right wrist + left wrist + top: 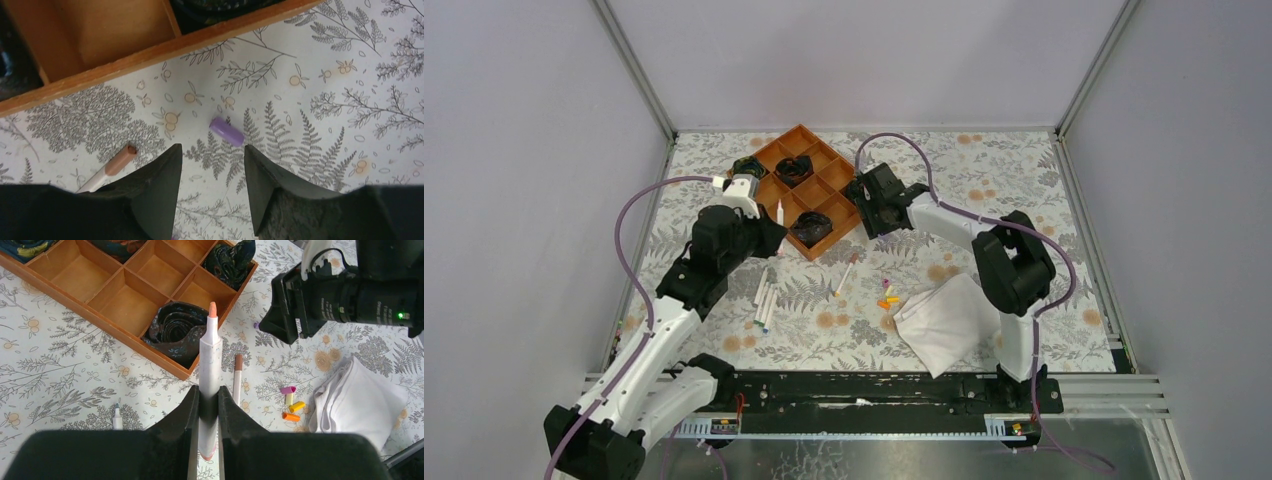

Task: Insert the pens into the pen caps
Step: Insert the pen cap onto the pen.

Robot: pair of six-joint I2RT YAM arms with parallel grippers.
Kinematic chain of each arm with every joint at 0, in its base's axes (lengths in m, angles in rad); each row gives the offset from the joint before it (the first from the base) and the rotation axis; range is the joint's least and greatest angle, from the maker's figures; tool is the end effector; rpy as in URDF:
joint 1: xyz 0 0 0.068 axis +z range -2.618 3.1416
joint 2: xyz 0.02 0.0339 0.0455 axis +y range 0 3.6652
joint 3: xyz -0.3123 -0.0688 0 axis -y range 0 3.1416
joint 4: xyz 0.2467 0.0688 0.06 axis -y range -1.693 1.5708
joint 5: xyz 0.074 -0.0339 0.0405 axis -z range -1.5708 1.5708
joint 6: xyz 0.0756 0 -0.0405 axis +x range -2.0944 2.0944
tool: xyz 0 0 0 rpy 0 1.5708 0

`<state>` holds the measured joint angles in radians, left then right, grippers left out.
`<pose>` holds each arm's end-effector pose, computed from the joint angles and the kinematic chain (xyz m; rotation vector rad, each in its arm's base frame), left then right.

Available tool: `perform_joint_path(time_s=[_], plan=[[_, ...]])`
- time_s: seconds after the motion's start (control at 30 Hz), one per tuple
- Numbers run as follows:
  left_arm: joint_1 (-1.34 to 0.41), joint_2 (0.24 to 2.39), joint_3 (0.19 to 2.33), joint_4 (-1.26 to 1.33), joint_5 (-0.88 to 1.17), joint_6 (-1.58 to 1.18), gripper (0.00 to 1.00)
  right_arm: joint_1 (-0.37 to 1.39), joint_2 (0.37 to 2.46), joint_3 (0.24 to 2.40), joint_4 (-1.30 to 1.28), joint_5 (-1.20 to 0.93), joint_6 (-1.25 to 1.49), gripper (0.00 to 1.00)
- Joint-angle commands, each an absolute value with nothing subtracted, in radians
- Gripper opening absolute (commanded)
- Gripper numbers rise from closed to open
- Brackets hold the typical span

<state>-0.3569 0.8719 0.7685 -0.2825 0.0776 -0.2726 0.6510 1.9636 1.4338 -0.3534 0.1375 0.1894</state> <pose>0.1938 -0.0785 0.3306 0.1356 1.9830 -0.4874 0.3859 0.2810 0.2141 -0.5022 2.4014 0.2040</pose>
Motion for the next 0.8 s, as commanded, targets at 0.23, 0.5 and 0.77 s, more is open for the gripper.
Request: perform_joint_path(time_s=[0.23,0.5,0.77], plan=[[-0.328,0.891,0.780,-0.273,0.100,-0.262,0.00,0.597,2.093,1.559,-0.328,0.020,0.092,0.56],[-0.310,0.906,0.780,-0.264,0.134,-0.271,0.00,0.596,2.103,1.547,-0.358,-0.030,0.092,0.51],[-0.293,0.910,0.779,-0.258,0.157,-0.279,0.00,0.597,2.055,1.460,-0.359,-0.071,0.139,0.47]])
